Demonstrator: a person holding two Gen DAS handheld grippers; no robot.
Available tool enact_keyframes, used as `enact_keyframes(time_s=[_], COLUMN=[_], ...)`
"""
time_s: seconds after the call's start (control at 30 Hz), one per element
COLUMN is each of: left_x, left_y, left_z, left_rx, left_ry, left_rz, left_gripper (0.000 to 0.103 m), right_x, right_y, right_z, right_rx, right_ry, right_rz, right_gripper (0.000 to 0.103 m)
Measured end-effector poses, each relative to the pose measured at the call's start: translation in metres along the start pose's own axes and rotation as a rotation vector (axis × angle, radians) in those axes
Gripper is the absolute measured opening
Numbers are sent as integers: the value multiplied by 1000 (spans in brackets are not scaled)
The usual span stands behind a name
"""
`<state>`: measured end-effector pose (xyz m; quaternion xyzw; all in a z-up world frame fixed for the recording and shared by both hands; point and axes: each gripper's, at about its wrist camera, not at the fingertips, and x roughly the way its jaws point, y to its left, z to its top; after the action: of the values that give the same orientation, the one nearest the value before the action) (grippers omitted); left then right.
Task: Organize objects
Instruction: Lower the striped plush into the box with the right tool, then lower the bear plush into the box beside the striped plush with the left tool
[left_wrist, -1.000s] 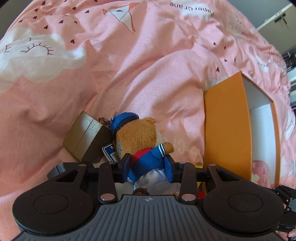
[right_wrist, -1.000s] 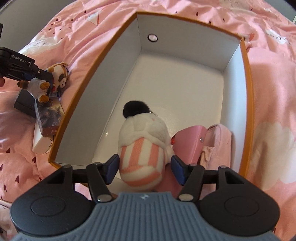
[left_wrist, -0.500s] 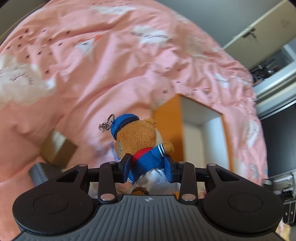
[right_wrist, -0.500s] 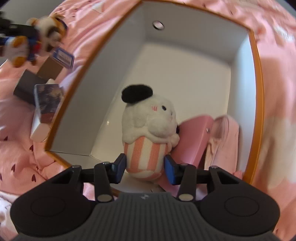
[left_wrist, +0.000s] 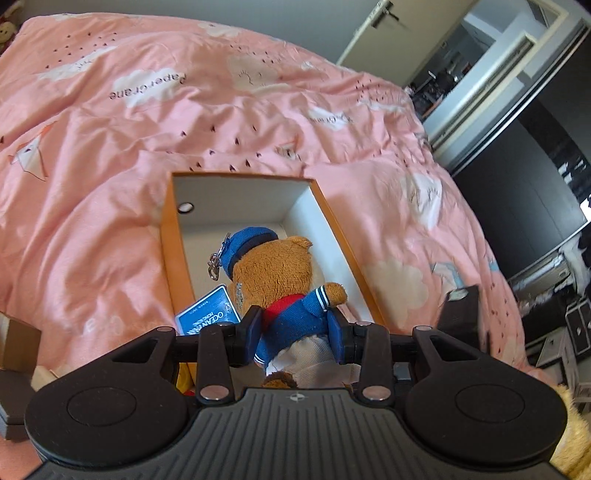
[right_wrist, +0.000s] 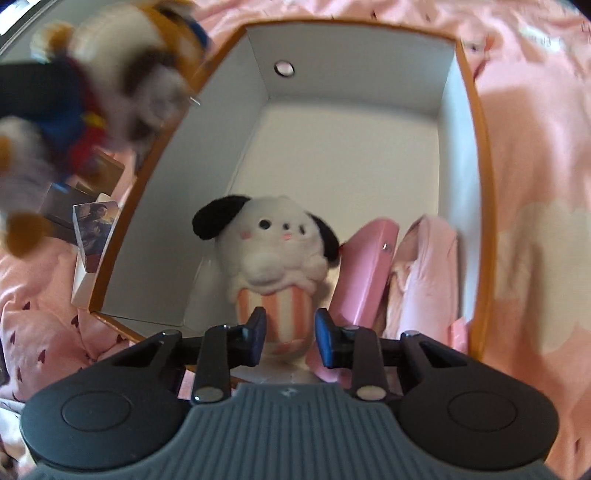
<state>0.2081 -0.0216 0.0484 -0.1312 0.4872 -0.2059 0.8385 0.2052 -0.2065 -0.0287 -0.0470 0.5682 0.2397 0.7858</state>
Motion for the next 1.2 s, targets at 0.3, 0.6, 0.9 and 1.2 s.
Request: enact_keyframes(time_s=[0.3, 0.6, 0.9, 1.2], left_x=[15, 23, 37, 68], left_y=[-5, -5, -3, -18], left_z=[-6, -4, -7, -37], left_rx=[58, 116, 140, 297], left_ry=[20, 42, 71, 171], left_rz=[84, 118, 103, 265], left_gripper=[42, 42, 42, 42], right_x=[-2, 39, 34, 28], right_y=[8, 35, 12, -13], right_z=[12, 27, 25, 17], right_rx=[-177, -308, -158, -33], right_ry=[-128, -104, -88, -91], right_rz=[80, 31, -49, 6], right_gripper=[53, 61, 47, 46])
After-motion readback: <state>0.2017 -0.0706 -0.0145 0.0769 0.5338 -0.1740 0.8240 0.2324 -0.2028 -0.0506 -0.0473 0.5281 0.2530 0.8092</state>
